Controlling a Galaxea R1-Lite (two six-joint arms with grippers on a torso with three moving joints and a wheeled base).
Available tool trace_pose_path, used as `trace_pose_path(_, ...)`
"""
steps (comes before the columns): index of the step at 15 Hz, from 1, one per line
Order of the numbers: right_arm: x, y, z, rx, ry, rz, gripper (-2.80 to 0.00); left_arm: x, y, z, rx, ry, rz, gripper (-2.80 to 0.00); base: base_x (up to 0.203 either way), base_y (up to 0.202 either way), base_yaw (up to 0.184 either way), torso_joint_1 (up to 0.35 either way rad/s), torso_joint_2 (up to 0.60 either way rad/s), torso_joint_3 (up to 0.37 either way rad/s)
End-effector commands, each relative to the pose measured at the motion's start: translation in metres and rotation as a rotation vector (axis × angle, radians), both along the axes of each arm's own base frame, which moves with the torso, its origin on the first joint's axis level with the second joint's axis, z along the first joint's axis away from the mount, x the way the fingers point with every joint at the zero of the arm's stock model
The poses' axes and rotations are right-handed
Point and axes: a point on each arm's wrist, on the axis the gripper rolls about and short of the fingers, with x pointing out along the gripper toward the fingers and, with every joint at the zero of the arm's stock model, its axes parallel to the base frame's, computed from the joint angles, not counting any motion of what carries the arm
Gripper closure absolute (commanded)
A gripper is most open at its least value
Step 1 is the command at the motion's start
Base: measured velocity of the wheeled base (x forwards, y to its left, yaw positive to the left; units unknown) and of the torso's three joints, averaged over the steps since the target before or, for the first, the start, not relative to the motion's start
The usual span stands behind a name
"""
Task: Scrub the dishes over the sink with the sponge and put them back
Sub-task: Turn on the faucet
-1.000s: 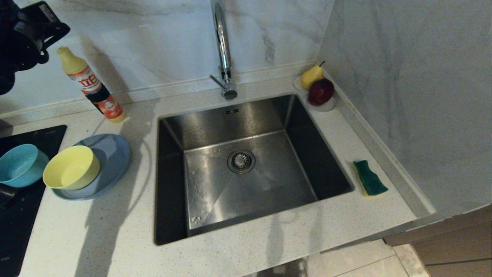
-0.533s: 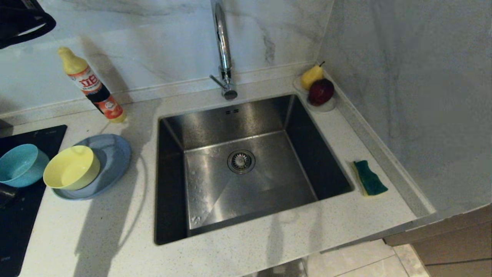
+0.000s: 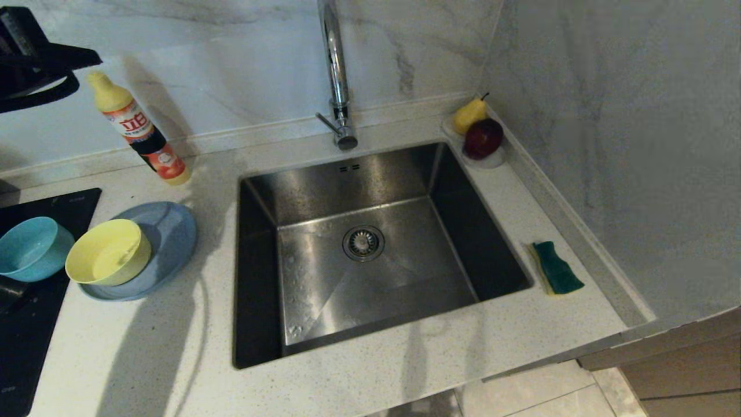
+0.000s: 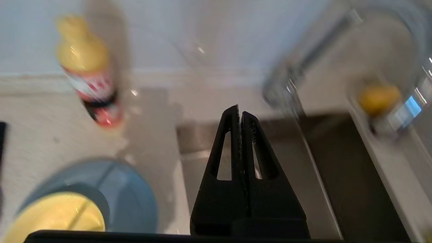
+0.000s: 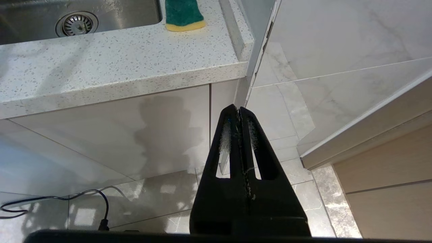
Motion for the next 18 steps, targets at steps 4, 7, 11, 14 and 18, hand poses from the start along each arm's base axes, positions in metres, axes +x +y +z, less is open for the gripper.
trace_pose_path(4,0.000,0.000,0.000,0.000,-0.003,0.000,0.00,-0.043,-0.008,-0.046,0.095,0.082,-0.114,0.00,0.000,0.000,0.000,0.000,0.00,0.000)
trace_pose_path(7,0.000,0.000,0.000,0.000,-0.002,0.000,0.00,-0.072,-0.009,-0.080,0.135,0.118,-0.142,0.00,0.000,0.000,0.000,0.000,0.00,0.000)
trace_pose_path(11,0.000,0.000,0.000,0.000,-0.002,0.000,0.00,-0.115,-0.010,-0.128,0.193,0.150,-0.153,0.00,0.000,0.000,0.000,0.000,0.00,0.000)
trace_pose_path(14,0.000,0.000,0.000,0.000,-0.003,0.000,0.00,-0.150,-0.011,-0.163,0.193,0.133,-0.150,0.00,0.000,0.000,0.000,0.000,0.00,0.000)
trace_pose_path(18,0.000,0.000,0.000,0.000,-0.003,0.000,0.00,-0.188,-0.012,-0.203,0.198,0.060,-0.135,0.00,0.000,0.000,0.000,0.000,0.00,0.000)
